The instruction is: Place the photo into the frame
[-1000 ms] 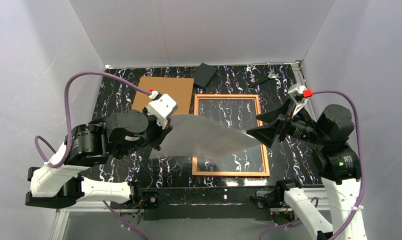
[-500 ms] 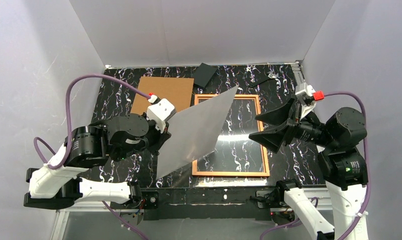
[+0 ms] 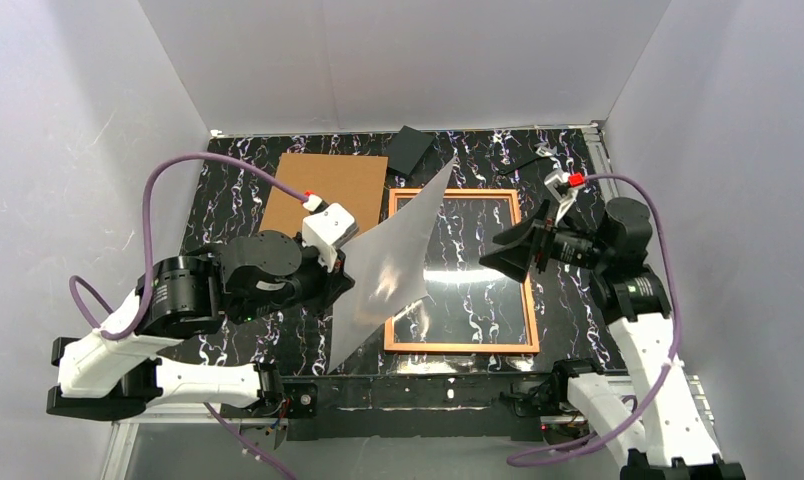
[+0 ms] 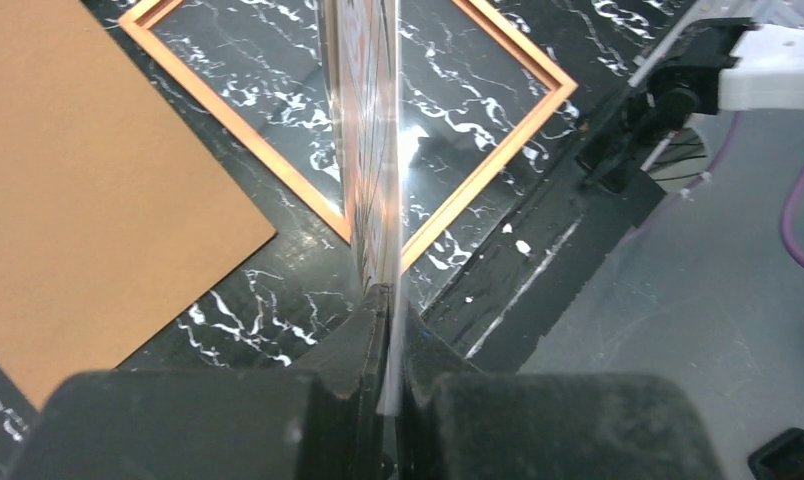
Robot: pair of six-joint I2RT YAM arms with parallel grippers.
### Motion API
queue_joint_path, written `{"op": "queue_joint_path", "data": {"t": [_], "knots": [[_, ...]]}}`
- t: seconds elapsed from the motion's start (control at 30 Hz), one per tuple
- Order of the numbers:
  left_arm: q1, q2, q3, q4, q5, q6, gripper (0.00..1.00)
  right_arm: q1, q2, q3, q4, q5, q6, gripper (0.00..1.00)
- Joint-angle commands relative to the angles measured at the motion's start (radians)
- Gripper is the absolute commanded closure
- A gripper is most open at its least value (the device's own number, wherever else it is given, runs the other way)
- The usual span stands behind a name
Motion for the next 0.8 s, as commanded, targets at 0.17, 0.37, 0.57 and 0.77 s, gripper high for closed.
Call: {"op": "queue_joint_path", "data": {"t": [0.17, 0.37, 0.57, 0.77], "knots": [[-0.003, -0.043, -0.005, 0.013, 0.243, -0.020, 1.00, -0.008, 0.103, 0.015, 0.261, -0.135, -0.091, 0.05], [-0.003, -0.059, -0.014, 0.026, 0.347, -0.012, 1.00, -0.008, 0.033, -0.026, 0.291, -0.147, -0.108, 0.05], [-0.003, -0.109, -0.075, 0.061, 0.392, -0.019, 1.00, -0.008, 0.003, -0.032, 0.293, -0.187, -0.113, 0.04], [-0.002, -0.145, -0.125, 0.074, 0.364, -0.031, 1.00, -0.008, -0.006, -0.048, 0.282, -0.184, -0.116, 0.05]]}}
